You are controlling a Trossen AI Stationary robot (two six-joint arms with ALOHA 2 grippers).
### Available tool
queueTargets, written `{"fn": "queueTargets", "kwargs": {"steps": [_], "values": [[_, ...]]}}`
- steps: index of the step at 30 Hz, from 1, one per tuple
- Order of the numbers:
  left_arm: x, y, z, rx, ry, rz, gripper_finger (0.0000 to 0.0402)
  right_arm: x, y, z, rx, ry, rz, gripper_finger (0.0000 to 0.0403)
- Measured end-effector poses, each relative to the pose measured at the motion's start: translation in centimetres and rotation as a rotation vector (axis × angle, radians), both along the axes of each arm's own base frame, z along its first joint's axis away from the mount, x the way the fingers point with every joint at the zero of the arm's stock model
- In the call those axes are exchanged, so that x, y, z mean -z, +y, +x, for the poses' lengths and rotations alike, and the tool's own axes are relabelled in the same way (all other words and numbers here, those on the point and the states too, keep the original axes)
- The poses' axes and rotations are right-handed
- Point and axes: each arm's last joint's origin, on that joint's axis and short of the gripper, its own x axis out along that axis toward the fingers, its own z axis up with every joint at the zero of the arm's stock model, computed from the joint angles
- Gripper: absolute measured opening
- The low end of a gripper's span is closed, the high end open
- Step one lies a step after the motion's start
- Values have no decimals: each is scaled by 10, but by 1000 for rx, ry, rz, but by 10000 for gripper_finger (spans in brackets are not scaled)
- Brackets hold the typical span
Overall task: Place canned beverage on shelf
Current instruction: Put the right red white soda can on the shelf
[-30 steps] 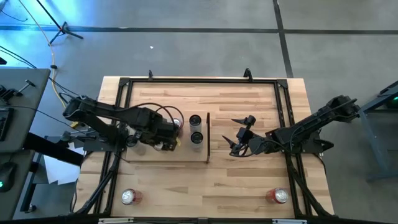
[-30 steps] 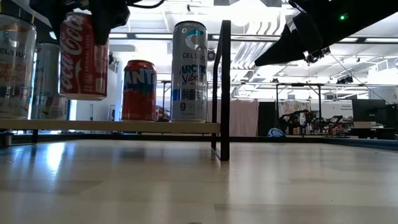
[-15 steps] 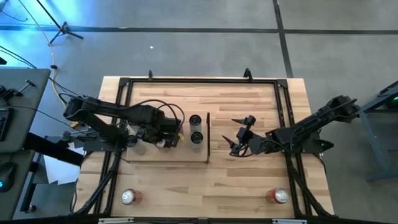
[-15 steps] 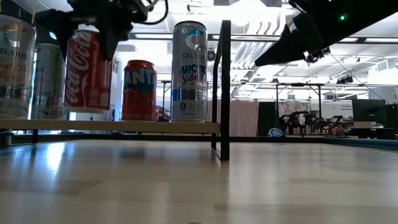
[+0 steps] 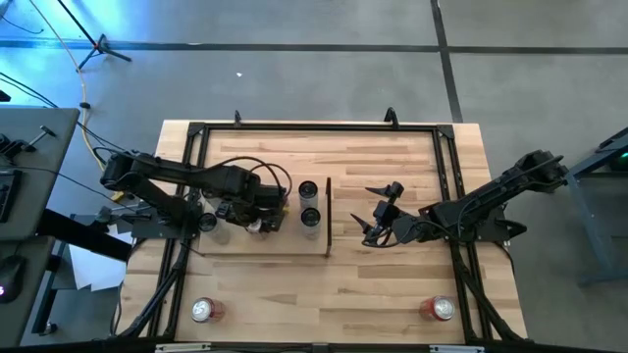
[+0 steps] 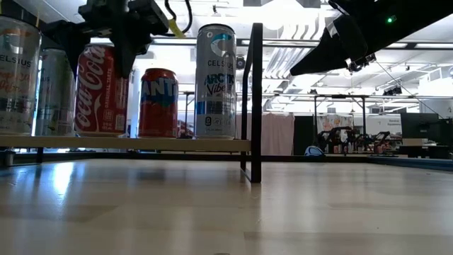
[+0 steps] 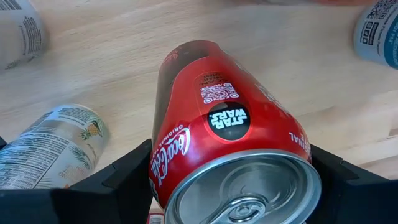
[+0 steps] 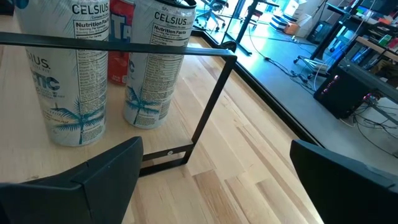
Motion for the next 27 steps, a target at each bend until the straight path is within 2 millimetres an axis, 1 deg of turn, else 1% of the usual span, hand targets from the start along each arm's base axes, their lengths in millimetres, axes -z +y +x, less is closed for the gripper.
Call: {"fn": "queueTargets", "kwargs": {"steps": [15,27], "values": [[0,-1,-1,11,3,8,276,0,0,0,0,0,0,393],[0,-6,-1,31,-5,62,277,0,0,0,0,0,0,393]]}}
